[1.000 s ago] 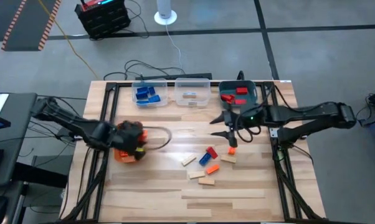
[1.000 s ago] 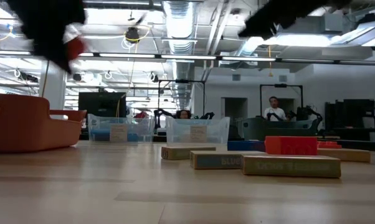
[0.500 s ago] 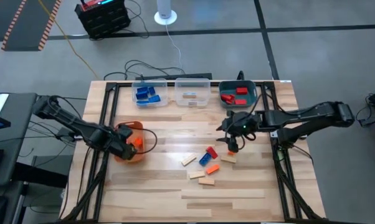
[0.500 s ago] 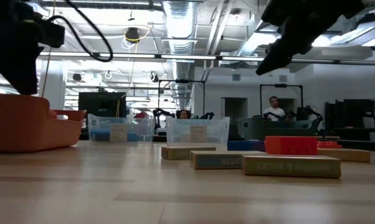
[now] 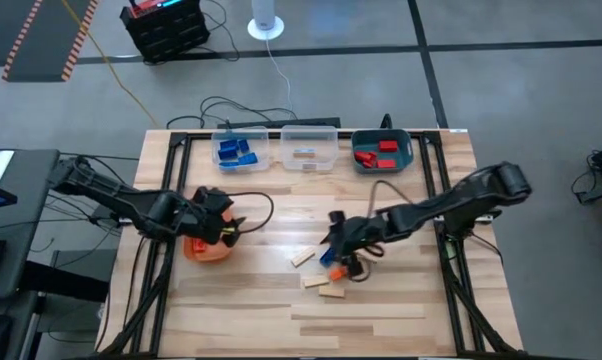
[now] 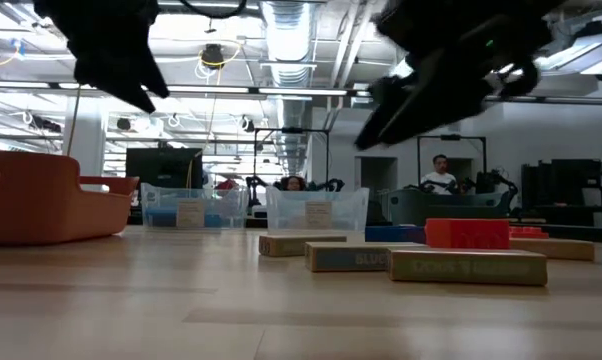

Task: Sort blocks
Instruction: Put the light brown block into the right transparent bin

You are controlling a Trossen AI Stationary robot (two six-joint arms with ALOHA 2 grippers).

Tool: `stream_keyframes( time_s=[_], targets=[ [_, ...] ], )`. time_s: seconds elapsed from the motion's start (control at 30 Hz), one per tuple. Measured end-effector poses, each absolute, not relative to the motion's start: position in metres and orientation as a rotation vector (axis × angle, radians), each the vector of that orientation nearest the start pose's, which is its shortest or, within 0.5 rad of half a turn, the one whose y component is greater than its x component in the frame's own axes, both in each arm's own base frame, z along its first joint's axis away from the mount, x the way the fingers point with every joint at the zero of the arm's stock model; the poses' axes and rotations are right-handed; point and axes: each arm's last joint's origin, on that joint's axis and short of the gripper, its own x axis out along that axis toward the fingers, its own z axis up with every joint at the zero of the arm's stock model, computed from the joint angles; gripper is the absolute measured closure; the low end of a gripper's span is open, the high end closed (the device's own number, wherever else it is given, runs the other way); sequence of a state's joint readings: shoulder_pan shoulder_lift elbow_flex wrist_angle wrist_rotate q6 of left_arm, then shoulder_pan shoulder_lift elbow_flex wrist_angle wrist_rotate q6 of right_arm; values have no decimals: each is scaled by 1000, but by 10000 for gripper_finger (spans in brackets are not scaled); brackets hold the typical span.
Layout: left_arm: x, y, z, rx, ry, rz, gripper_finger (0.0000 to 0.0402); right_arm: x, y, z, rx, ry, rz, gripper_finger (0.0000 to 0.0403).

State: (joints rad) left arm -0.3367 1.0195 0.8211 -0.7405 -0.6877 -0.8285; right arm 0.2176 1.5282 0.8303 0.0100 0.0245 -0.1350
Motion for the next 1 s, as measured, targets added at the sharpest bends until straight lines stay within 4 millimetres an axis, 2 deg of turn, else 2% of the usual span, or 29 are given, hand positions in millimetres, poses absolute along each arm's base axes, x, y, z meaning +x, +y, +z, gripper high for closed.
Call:
stream_keyframes(
  time_s=[0.23,0.4,0.5,0.83,0.93,1.0],
  targets=[
    [186,-45,269,-309,586,617,117,349,73,170,-266,728,312,148],
    [185,-51,268,-298,596,586,117,370,60,156,-190,701,376,148],
    [183,-54,268,-292,606,572,117,375,54,143,-191,701,362,148],
    [177,-55,264,-274,657,590,117,384,52,108,-214,716,368,149],
    [177,-55,264,-274,657,591,117,385,51,105,-240,722,344,168],
    [177,-55,264,-274,657,591,117,384,50,106,-242,724,341,199]
  ],
)
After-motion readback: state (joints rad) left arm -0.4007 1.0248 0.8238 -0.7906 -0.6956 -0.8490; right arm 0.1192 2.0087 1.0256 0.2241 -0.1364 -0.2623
